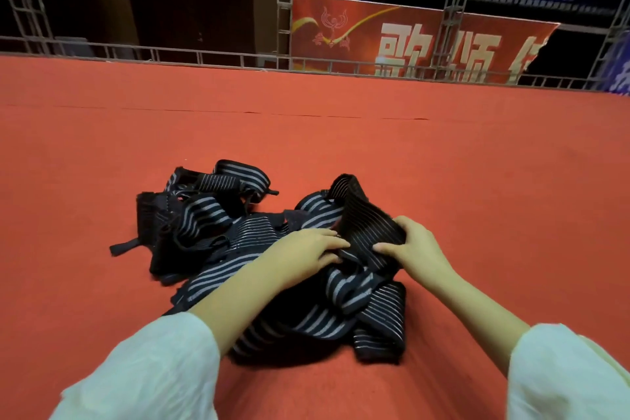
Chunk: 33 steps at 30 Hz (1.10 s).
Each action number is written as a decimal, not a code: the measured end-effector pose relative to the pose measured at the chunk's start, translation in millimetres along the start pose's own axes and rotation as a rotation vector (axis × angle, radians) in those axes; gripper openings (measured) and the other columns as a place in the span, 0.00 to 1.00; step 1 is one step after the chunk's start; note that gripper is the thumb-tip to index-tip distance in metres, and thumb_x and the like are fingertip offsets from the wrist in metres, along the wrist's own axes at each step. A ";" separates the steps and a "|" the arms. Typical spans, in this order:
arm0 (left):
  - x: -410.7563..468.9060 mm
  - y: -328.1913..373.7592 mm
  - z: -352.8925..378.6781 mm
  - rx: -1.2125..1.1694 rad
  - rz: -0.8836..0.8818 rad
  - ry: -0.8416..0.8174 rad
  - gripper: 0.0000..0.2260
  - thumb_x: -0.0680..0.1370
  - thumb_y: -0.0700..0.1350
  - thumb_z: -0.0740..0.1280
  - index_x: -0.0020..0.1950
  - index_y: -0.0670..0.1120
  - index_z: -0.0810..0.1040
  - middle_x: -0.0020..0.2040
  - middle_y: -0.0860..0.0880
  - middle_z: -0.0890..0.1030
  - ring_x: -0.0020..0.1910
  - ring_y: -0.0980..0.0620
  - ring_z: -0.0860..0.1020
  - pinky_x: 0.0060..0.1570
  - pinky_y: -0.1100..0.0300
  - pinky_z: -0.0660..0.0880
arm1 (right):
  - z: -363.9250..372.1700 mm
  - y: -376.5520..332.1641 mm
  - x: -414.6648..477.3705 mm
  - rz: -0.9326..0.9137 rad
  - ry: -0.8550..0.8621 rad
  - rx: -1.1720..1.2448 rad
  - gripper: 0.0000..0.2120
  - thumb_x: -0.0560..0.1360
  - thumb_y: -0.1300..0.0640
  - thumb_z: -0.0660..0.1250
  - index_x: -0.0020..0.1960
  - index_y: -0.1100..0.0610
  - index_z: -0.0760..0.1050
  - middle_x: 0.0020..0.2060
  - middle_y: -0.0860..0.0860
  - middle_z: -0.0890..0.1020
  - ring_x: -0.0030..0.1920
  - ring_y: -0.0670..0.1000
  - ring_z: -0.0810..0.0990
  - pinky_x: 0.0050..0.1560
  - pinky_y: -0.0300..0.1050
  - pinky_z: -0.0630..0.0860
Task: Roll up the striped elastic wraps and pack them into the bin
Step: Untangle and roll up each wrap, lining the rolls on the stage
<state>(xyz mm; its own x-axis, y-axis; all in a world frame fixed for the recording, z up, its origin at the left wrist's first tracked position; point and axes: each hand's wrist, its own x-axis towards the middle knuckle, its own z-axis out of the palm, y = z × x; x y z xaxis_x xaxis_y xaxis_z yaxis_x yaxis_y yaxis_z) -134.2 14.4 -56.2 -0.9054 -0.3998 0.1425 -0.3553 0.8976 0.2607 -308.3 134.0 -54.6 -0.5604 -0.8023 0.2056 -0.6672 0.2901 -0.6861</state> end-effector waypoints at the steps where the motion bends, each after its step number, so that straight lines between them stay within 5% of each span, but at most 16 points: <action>1: -2.7 -2.2 -4.8 0.011 0.015 0.019 0.16 0.81 0.47 0.61 0.69 0.52 0.74 0.71 0.54 0.71 0.69 0.54 0.68 0.67 0.61 0.64 | -0.6 -2.6 1.4 -0.003 0.002 -0.005 0.11 0.70 0.57 0.74 0.42 0.51 0.72 0.38 0.47 0.79 0.43 0.54 0.80 0.45 0.54 0.78; 5: -10.3 -11.5 -21.0 0.063 0.047 0.073 0.14 0.81 0.43 0.61 0.66 0.49 0.77 0.69 0.53 0.73 0.68 0.52 0.71 0.66 0.60 0.65 | -7.4 -15.6 2.2 -0.020 0.007 -0.027 0.11 0.73 0.58 0.72 0.46 0.62 0.71 0.38 0.54 0.79 0.39 0.56 0.80 0.40 0.58 0.79; 10: -25.2 -22.4 -33.3 0.078 0.092 0.133 0.17 0.78 0.35 0.64 0.64 0.49 0.78 0.70 0.53 0.73 0.68 0.53 0.71 0.64 0.68 0.63 | -11.8 -28.9 6.6 -0.069 0.043 -0.087 0.10 0.74 0.59 0.71 0.46 0.63 0.71 0.39 0.53 0.79 0.38 0.51 0.77 0.33 0.43 0.68; 14: -56.2 -56.3 -43.0 0.072 0.010 0.200 0.11 0.76 0.36 0.67 0.56 0.43 0.83 0.61 0.46 0.80 0.59 0.47 0.79 0.59 0.65 0.68 | -29.6 -5.0 16.1 0.039 0.147 -0.261 0.12 0.72 0.61 0.72 0.51 0.65 0.73 0.50 0.63 0.81 0.53 0.62 0.78 0.42 0.49 0.64; 18: -89.2 -74.9 -47.5 0.108 -0.130 0.178 0.13 0.79 0.42 0.65 0.64 0.44 0.78 0.64 0.47 0.78 0.64 0.48 0.75 0.62 0.62 0.67 | -43.6 25.5 15.9 0.181 0.050 -0.310 0.23 0.71 0.58 0.74 0.62 0.64 0.70 0.59 0.65 0.77 0.60 0.63 0.75 0.52 0.50 0.69; 22: -84.5 -62.8 -46.2 0.137 -0.118 0.152 0.16 0.81 0.51 0.60 0.68 0.49 0.74 0.66 0.53 0.76 0.65 0.53 0.73 0.63 0.63 0.65 | -27.8 -6.1 3.8 -0.022 0.185 -0.310 0.38 0.70 0.48 0.74 0.72 0.62 0.62 0.66 0.63 0.66 0.68 0.62 0.64 0.68 0.56 0.63; 25: -80.6 -56.9 -50.4 0.143 -0.134 0.206 0.16 0.82 0.53 0.57 0.67 0.51 0.75 0.65 0.55 0.76 0.64 0.55 0.73 0.62 0.60 0.69 | -11.0 -52.8 -14.8 -0.341 -0.032 -0.217 0.31 0.72 0.44 0.71 0.70 0.56 0.68 0.65 0.54 0.71 0.67 0.52 0.68 0.68 0.46 0.63; 29: -83.1 -56.6 -53.0 0.226 -0.146 0.140 0.16 0.82 0.54 0.56 0.66 0.52 0.76 0.65 0.56 0.75 0.65 0.56 0.72 0.62 0.59 0.70 | 25.8 -65.8 -20.6 -0.225 -0.531 -0.470 0.37 0.67 0.41 0.74 0.71 0.50 0.66 0.68 0.52 0.69 0.69 0.53 0.66 0.69 0.49 0.65; 33: -90.2 -54.2 -57.0 0.251 -0.144 0.011 0.24 0.78 0.63 0.57 0.65 0.50 0.78 0.70 0.52 0.72 0.69 0.54 0.68 0.69 0.60 0.61 | 33.7 -50.6 -15.0 -0.250 -0.437 -0.583 0.29 0.69 0.45 0.73 0.68 0.48 0.71 0.64 0.50 0.73 0.66 0.53 0.68 0.65 0.52 0.69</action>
<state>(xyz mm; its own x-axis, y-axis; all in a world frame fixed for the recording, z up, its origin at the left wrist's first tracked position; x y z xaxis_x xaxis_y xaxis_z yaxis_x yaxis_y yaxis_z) -20.1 -8.8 -28.8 -0.8391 -0.5277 0.1323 -0.5281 0.8485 0.0352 -249.5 113.7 -46.5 -0.1948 -0.9782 -0.0715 -0.9671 0.2037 -0.1522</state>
